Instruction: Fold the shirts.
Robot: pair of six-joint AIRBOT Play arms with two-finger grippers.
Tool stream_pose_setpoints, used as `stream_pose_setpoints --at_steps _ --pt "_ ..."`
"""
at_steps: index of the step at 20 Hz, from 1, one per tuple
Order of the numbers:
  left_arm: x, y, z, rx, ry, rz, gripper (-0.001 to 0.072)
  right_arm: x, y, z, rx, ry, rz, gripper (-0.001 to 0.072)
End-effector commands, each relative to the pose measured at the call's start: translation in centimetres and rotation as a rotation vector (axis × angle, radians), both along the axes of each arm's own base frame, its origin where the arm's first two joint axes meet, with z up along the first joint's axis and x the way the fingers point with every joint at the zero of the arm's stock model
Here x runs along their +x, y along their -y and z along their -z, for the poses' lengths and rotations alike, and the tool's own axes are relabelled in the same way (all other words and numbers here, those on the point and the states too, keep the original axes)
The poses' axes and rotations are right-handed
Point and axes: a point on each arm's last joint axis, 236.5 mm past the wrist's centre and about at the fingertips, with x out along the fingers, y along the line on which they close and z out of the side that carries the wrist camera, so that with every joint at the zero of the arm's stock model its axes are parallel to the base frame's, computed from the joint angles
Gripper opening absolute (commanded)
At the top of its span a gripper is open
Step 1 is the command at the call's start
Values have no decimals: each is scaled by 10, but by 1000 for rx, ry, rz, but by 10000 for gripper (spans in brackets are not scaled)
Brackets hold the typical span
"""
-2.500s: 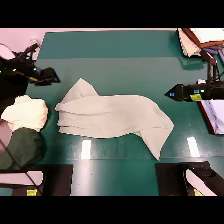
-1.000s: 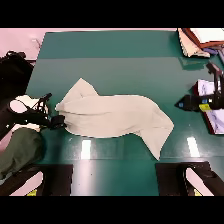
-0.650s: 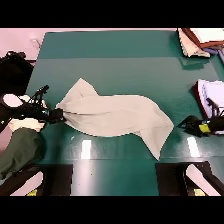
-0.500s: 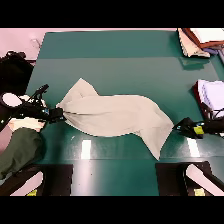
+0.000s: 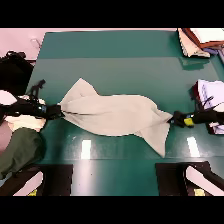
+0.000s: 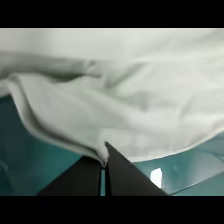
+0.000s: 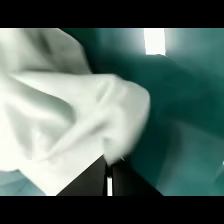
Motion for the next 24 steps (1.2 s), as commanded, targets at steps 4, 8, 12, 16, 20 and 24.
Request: stream_pose_setpoints --at_steps 4,8,12,16,20,24 --pt "17 -2 -288 22 732 -45 23 45 6 -290 -236 754 -4 13" --pt "-60 -19 -480 103 1246 -130 22 -3 4 -467 -430 1155 47 13" --pt "-134 -31 -569 127 1545 -221 21 -47 11 -552 -572 1312 118 13" --pt "-130 -35 -571 131 1544 -239 20 -49 15 -571 -579 1336 148 11" --pt "-42 -41 -490 131 1237 -231 20 -12 28 -548 -523 1266 181 9" --pt "73 -29 -326 78 731 -141 22 68 43 -463 -402 1011 132 9"
